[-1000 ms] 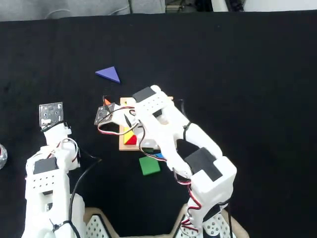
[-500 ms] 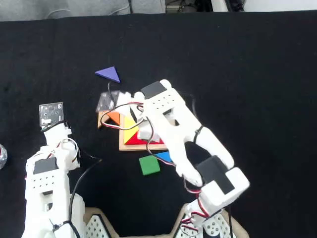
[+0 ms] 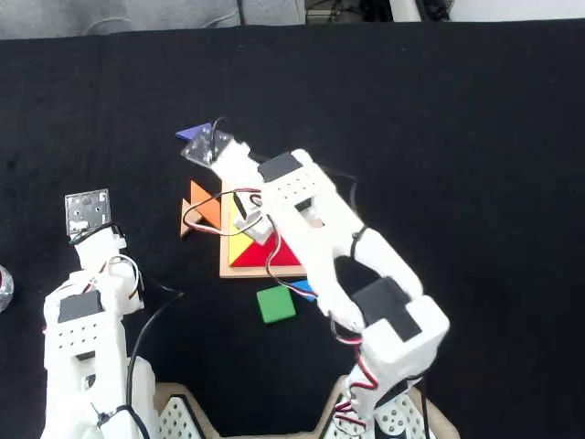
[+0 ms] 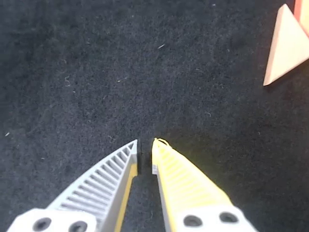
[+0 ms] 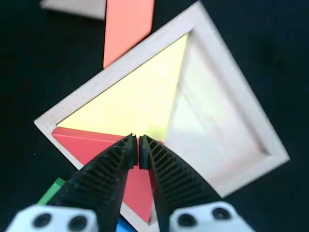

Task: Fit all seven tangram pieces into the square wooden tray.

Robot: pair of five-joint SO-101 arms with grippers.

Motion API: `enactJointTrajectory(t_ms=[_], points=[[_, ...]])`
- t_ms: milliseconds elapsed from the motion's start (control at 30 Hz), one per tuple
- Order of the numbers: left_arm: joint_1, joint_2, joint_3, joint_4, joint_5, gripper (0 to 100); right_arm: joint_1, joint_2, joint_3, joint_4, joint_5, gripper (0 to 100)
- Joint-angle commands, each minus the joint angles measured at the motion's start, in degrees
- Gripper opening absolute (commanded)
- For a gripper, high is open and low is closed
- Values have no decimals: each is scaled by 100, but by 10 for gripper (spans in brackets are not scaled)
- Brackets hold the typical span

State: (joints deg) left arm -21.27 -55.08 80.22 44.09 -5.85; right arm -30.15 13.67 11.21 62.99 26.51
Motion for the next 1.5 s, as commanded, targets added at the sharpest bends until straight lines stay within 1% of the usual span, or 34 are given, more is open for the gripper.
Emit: enactJointTrajectory(t_ms=[0,400,567,633,733,933,1000,1233,1300,1367,1467], points=[[-57,-88,-101,-79,-18,70,-105,57,-154,-44,-53,11],[-57,-88,-101,-79,-18,72,-35,66,-251,264,-44,11],[-57,-88,-92,-79,-18,72,510,-330,-505,343,-176,11],[-57,-88,-92,-79,-18,72,738,-365,-462,97,-404,11],[-57,-88,-92,-79,-18,72,914,-119,-268,-185,-396,11],[-57,-88,-92,-79,-18,72,888,435,-321,-220,-360,11],[-57,-88,-92,-79,-18,72,774,514,-338,-202,-360,11],[-57,-88,-92,-79,-18,72,484,549,-277,-44,-343,11],[-57,-88,-92,-79,-18,72,431,549,-277,0,-202,11],[-57,-88,-92,-79,-18,72,422,549,-268,0,-44,11],[-57,-88,-92,-79,-18,72,519,514,-391,0,-26,11]])
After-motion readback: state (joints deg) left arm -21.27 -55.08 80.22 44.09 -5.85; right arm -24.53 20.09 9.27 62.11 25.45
